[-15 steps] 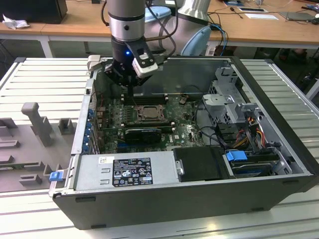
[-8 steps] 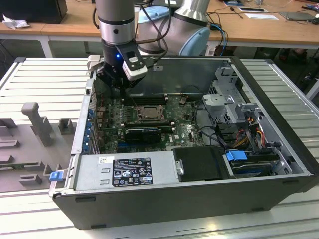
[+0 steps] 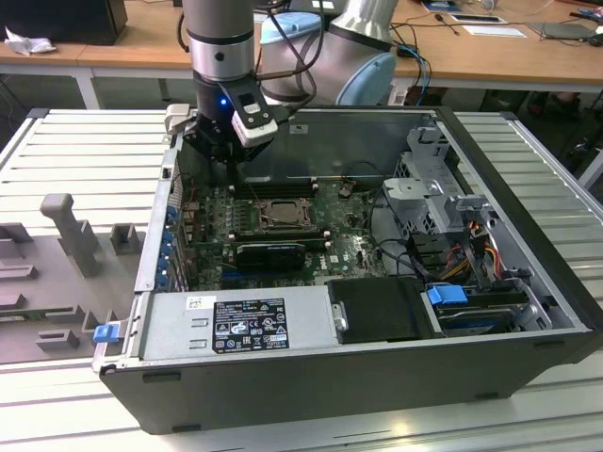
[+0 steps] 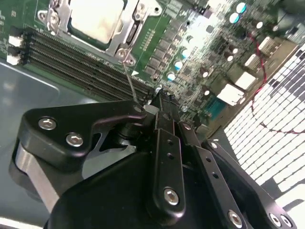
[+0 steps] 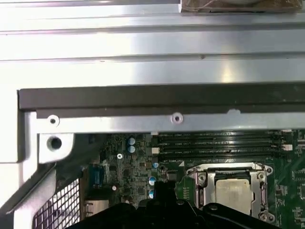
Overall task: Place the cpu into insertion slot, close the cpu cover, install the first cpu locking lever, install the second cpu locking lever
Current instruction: 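Install the first cpu locking lever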
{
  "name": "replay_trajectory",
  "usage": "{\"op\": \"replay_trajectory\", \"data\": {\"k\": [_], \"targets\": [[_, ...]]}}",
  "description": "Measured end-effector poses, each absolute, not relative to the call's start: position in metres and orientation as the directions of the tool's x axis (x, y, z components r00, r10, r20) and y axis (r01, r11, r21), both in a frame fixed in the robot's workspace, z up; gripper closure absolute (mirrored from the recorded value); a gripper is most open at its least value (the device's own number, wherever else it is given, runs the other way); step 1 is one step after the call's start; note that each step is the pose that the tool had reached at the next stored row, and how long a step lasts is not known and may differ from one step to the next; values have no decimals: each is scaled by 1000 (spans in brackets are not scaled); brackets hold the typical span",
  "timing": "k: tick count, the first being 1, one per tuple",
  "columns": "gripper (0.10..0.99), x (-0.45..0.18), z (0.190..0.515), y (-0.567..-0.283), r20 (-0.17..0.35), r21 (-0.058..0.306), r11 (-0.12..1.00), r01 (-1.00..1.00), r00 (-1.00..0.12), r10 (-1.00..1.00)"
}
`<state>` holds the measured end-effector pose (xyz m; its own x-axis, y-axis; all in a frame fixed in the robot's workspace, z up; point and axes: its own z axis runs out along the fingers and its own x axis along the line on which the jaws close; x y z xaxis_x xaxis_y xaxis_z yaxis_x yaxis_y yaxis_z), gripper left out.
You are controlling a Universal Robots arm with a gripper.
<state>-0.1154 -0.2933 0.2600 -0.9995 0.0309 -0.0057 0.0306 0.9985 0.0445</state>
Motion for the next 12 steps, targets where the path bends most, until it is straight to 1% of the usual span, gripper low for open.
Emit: {"op": "replay_trajectory", "data": {"k": [2, 6, 12], "targets": [[980, -115, 259, -288, -6, 45, 999, 31, -1000, 31], [980, -107, 259, -286, -6, 45, 999, 30, -1000, 31], [980, -69, 258, -286, -6, 45, 999, 30, -1000, 31]]}}
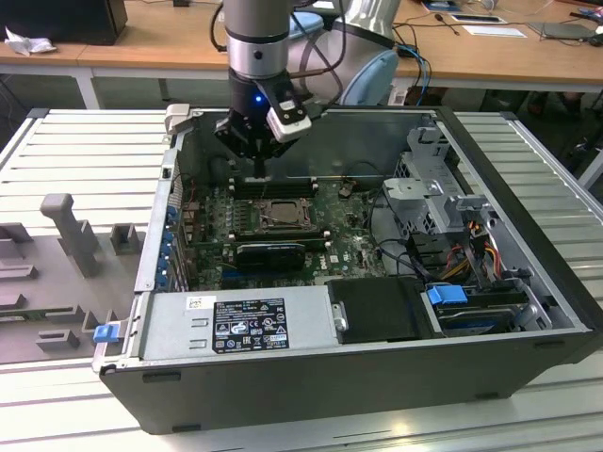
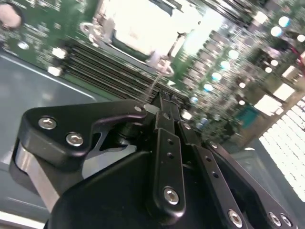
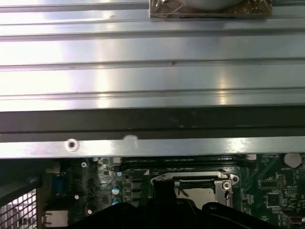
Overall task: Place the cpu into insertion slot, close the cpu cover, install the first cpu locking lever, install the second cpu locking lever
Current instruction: 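Install the first cpu locking lever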
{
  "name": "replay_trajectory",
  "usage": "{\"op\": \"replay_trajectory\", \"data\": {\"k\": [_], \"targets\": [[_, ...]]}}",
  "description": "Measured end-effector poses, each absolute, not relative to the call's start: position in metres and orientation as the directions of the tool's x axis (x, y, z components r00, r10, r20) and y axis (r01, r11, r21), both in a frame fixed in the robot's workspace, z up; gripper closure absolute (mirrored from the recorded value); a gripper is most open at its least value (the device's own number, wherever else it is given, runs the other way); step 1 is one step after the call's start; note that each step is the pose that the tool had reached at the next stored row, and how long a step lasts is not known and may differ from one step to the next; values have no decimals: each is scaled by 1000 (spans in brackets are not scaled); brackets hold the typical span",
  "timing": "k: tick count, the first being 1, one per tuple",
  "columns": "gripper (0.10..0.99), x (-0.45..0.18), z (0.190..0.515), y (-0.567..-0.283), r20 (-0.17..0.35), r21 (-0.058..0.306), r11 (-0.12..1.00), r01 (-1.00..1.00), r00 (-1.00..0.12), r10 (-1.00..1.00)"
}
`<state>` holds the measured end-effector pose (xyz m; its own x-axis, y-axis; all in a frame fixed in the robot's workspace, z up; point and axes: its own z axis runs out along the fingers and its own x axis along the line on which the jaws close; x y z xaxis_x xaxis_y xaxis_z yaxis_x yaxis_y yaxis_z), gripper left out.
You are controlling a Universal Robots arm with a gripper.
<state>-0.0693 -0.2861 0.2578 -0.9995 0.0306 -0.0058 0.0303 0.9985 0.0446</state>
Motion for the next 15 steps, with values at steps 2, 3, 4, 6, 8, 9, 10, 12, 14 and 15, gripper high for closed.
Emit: {"op": "replay_trajectory", "data": {"k": [2, 3, 4, 6, 8, 9, 10, 12, 14, 15], "targets": [[980, -63, 257, -286, -6, 45, 999, 30, -1000, 31], [980, -62, 256, -286, -6, 45, 999, 30, -1000, 31], [980, -62, 256, -287, -8, 47, 998, 30, -999, 31], [980, -62, 255, -287, -13, 73, 997, 29, -999, 30], [980, -62, 253, -287, -14, 73, 997, 11, -1000, 12], [980, -62, 252, -287, -14, 73, 997, -13, -1000, -12], [980, -61, 251, -287, -14, 73, 997, -21, -1000, -20], [980, -61, 250, -287, -14, 73, 997, -23, -1000, -22], [980, -61, 250, -287, -14, 73, 997, -23, -1000, -22], [980, -61, 250, -287, -14, 73, 997, -23, -1000, -22]]}}
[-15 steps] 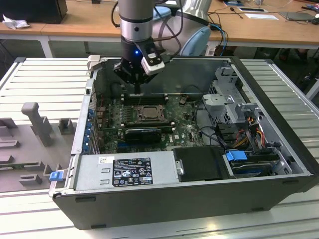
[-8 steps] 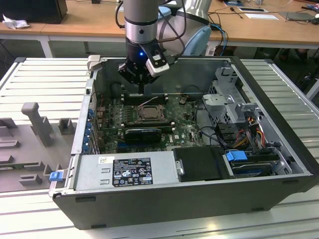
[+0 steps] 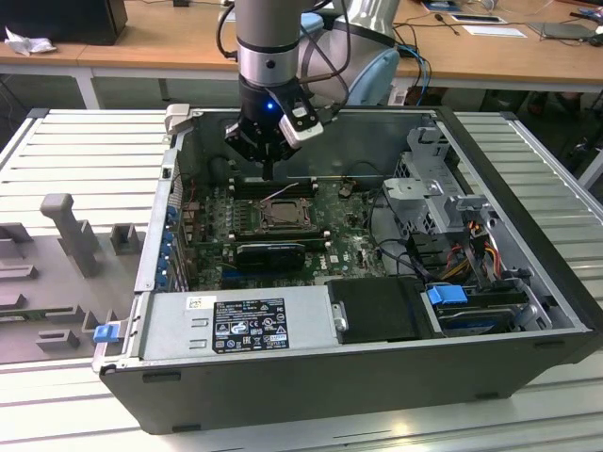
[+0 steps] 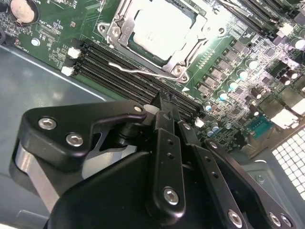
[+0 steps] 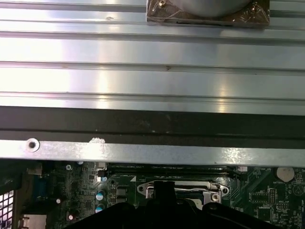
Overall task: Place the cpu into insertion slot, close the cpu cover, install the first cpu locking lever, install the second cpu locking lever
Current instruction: 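Install the first cpu locking lever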
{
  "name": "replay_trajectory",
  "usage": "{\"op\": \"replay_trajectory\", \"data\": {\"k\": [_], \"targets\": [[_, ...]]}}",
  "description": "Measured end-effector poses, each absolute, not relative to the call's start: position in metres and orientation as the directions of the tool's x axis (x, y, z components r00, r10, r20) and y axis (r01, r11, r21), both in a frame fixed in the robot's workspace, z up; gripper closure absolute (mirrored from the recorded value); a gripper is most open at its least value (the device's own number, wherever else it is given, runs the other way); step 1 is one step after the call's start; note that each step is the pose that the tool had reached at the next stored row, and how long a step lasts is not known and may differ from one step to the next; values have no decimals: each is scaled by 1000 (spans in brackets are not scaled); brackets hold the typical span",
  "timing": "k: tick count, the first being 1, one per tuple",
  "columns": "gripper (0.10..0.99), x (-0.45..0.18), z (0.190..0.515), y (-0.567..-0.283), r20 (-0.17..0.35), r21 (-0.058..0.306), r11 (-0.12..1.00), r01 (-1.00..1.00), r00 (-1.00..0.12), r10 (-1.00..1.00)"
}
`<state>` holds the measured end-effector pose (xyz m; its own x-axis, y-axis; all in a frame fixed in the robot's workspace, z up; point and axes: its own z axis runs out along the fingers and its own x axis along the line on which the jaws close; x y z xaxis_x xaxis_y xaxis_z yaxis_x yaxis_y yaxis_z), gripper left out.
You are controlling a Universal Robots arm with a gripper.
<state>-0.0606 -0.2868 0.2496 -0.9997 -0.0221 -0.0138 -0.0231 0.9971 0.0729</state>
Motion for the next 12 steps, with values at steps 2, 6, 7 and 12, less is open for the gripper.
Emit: {"op": "replay_trajectory", "data": {"k": [2, 6, 7, 12], "targets": [[980, -60, 249, -287, -14, 73, 997, -23, -1000, -22], [980, -58, 247, -287, -14, 73, 997, -27, -1000, -26], [980, -58, 246, -287, -14, 73, 997, -27, -1000, -26], [980, -57, 243, -287, -14, 73, 997, -27, -1000, -26]]}}
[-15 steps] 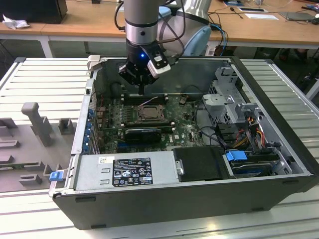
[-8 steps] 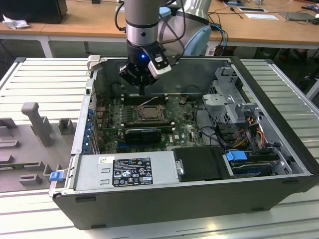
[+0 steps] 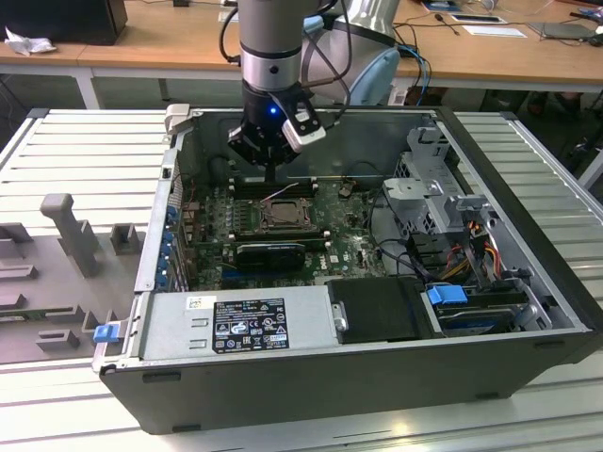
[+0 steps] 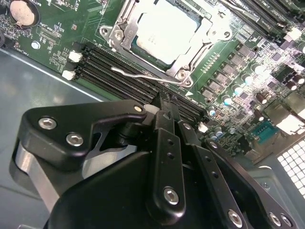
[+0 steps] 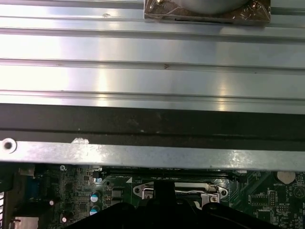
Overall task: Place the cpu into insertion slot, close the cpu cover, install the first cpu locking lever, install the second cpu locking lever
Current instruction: 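Install the first cpu locking lever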
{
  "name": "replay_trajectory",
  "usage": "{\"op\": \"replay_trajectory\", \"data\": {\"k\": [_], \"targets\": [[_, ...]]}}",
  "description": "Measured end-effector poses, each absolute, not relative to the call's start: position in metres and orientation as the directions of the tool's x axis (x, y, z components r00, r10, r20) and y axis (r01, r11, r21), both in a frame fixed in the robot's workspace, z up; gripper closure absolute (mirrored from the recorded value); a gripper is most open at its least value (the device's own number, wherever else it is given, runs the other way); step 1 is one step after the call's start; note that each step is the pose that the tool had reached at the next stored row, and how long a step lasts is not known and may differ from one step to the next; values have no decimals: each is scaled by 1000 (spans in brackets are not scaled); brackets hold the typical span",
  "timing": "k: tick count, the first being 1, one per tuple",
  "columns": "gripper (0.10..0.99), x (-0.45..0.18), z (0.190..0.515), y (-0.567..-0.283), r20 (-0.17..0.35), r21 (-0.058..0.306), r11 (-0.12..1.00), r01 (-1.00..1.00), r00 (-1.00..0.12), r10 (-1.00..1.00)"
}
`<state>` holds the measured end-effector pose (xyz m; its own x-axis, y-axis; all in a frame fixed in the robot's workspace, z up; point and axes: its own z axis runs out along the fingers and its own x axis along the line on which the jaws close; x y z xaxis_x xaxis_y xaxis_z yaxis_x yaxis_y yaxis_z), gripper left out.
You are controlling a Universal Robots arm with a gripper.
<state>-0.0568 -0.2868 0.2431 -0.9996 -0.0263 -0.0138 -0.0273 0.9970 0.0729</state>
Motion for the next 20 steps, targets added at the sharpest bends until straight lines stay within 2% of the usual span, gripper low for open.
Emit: {"op": "replay_trajectory", "data": {"k": [20], "targets": [[980, -53, 237, -286, -14, 73, 996, -42, -999, -41]]}}
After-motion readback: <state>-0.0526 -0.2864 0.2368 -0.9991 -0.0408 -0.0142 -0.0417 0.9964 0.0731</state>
